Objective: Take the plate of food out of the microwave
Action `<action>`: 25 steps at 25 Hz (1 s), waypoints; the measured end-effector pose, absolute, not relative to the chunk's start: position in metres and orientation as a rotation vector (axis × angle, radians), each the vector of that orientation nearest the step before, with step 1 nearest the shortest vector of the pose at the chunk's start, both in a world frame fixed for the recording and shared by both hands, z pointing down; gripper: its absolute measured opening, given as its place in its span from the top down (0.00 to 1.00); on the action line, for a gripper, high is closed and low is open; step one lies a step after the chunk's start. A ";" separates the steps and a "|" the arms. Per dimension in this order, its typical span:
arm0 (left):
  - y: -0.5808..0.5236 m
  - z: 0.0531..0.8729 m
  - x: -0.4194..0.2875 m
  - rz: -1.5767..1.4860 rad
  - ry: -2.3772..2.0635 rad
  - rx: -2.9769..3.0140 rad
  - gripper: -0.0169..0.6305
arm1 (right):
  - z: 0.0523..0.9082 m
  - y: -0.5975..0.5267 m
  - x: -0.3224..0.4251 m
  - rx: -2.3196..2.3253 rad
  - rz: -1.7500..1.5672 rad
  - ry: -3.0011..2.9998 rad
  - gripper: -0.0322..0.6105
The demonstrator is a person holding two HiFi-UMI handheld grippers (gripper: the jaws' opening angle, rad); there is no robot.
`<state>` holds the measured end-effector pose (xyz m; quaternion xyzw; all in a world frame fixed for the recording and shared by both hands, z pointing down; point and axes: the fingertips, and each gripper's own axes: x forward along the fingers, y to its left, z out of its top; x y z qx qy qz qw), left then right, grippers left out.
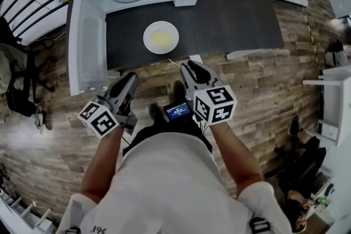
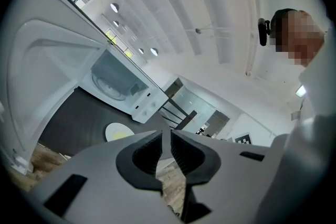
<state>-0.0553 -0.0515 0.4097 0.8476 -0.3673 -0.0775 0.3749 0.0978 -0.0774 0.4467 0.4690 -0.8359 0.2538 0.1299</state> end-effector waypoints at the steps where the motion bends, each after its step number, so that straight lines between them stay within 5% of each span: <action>1: -0.046 0.407 -0.057 -0.200 -0.934 2.180 0.91 | 0.442 -0.073 0.097 1.372 0.725 -2.432 0.81; 13: -0.003 0.372 -0.068 -0.205 -0.835 2.294 0.91 | 0.408 -0.031 0.094 1.518 0.651 -2.401 0.95; 25: 0.042 0.348 -0.074 -0.217 -0.733 2.350 0.91 | 0.369 0.010 0.095 1.566 0.653 -2.427 0.95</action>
